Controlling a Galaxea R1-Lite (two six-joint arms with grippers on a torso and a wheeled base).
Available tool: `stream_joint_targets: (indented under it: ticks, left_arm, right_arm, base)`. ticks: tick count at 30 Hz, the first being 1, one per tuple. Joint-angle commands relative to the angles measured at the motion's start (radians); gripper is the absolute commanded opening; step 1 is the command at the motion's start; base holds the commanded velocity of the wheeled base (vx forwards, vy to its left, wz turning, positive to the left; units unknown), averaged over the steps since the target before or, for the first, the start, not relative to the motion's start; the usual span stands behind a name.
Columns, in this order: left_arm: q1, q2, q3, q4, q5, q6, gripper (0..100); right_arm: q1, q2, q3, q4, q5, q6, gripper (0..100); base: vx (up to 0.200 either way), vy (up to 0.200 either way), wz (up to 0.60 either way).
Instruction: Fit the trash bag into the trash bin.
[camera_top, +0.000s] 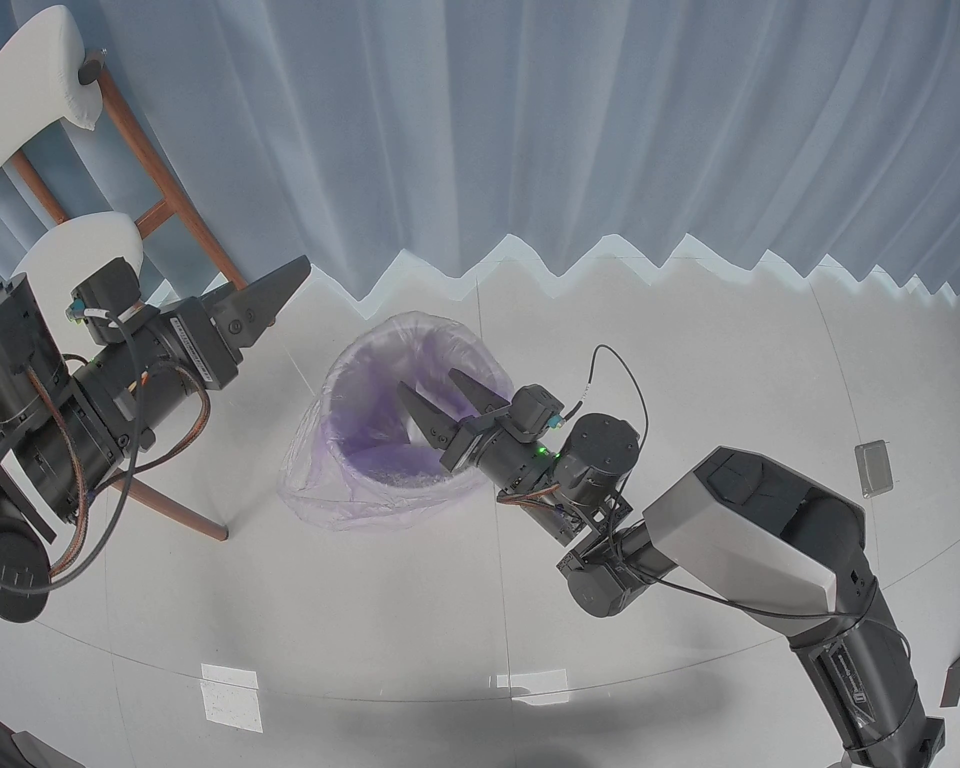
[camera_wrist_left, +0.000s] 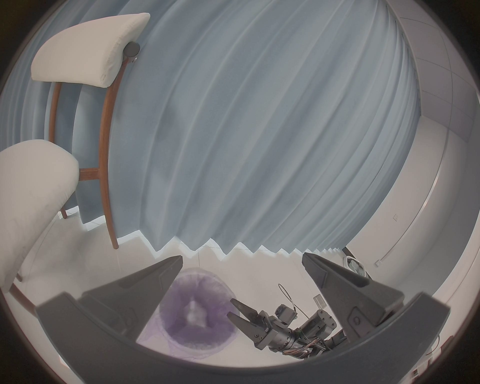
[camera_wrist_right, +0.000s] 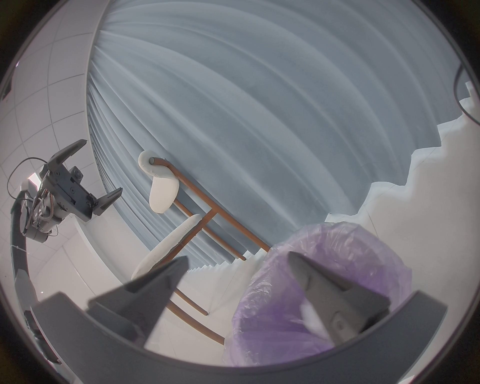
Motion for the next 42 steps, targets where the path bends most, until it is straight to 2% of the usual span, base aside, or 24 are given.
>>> stream_joint_targets:
  ticks: [1, 7, 11, 14, 17, 18, 20, 24, 25, 26, 27, 28, 33, 39, 40, 42]
  left_arm:
    - [0.000, 0.001, 0.001, 0.000, 0.000, -0.001, 100]
    - [0.000, 0.001, 0.001, 0.000, -0.002, -0.001, 100]
    - [0.009, -0.008, -0.003, 0.001, 0.000, -0.001, 100]
    - [0.012, -0.020, -0.006, 0.001, 0.001, 0.003, 100]
    - [0.019, -0.051, -0.008, 0.015, 0.003, 0.027, 100]
    - [0.022, -0.071, -0.006, 0.020, 0.007, 0.047, 100]
    - [0.019, -0.109, -0.002, 0.030, 0.038, 0.084, 100]
    - [0.015, -0.296, 0.006, 0.116, 0.101, 0.139, 100]
    - [0.015, -0.296, 0.006, 0.116, 0.101, 0.139, 100]
    - [0.028, -0.419, 0.007, 0.248, 0.116, 0.139, 100]
    - [0.032, -0.462, 0.009, 0.299, 0.119, 0.139, 100]
    - [0.052, -0.575, 0.015, 0.438, 0.130, 0.134, 100]
    - [0.137, -0.936, 0.069, 0.845, 0.170, 0.124, 100]
    - [0.242, -1.350, 0.201, 1.110, 0.172, 0.108, 100]
    - [0.249, -1.370, 0.228, 1.126, 0.198, 0.105, 100]
    - [0.247, -1.345, 0.277, 1.076, 0.313, 0.081, 100]
  right_arm:
    - [-0.002, -0.007, 0.002, -0.008, -0.001, 0.000, 100]
    - [-0.006, -0.089, 0.044, -0.041, -0.009, 0.000, 100]
    - [-0.006, -0.366, 0.276, -0.054, -0.009, -0.007, 100]
    - [-0.015, -0.610, 0.464, 0.054, -0.015, -0.018, 100]
    - [-0.038, -0.810, 0.615, 0.227, -0.081, -0.090, 100]
    - [-0.055, -0.919, 0.696, 0.318, -0.145, -0.159, 100]
    - [-0.098, -1.055, 0.812, 0.364, -0.214, -0.239, 100]
    - [-0.189, -1.334, 1.026, 0.430, -0.221, -0.319, 100]
    - [-0.189, -1.334, 1.026, 0.430, -0.221, -0.319, 100]
    - [-0.235, -1.474, 1.084, 0.535, -0.221, -0.348, 100]
    - [-0.248, -1.517, 1.096, 0.578, -0.221, -0.349, 100]
    - [-0.281, -1.618, 1.116, 0.693, -0.222, -0.345, 100]
    - [-0.336, -1.925, 1.196, 0.999, -0.222, -0.293, 100]
    - [-0.341, -2.241, 1.336, 1.240, -0.222, -0.297, 100]
    - [-0.347, -2.299, 1.368, 1.269, -0.224, -0.300, 100]
    - [-0.373, -2.393, 1.405, 1.322, -0.224, -0.308, 100]
  base:
    - [0.000, 0.000, 0.00]
    - [0.000, 0.000, 0.00]
    - [0.000, 0.000, 0.00]
    - [0.000, 0.000, 0.00]
    - [0.000, 0.000, 0.00]
    - [0.000, 0.000, 0.00]
    - [0.000, 0.000, 0.00]
    - [0.000, 0.000, 0.00]
    - [0.000, 0.000, 0.00]
    - [0.000, 0.000, 0.00]
    - [0.000, 0.000, 0.00]
    - [0.000, 0.000, 0.00]
    - [0.000, 0.000, 0.00]
    - [0.000, 0.000, 0.00]
    - [0.000, 0.000, 0.00]
    - [0.000, 0.000, 0.00]
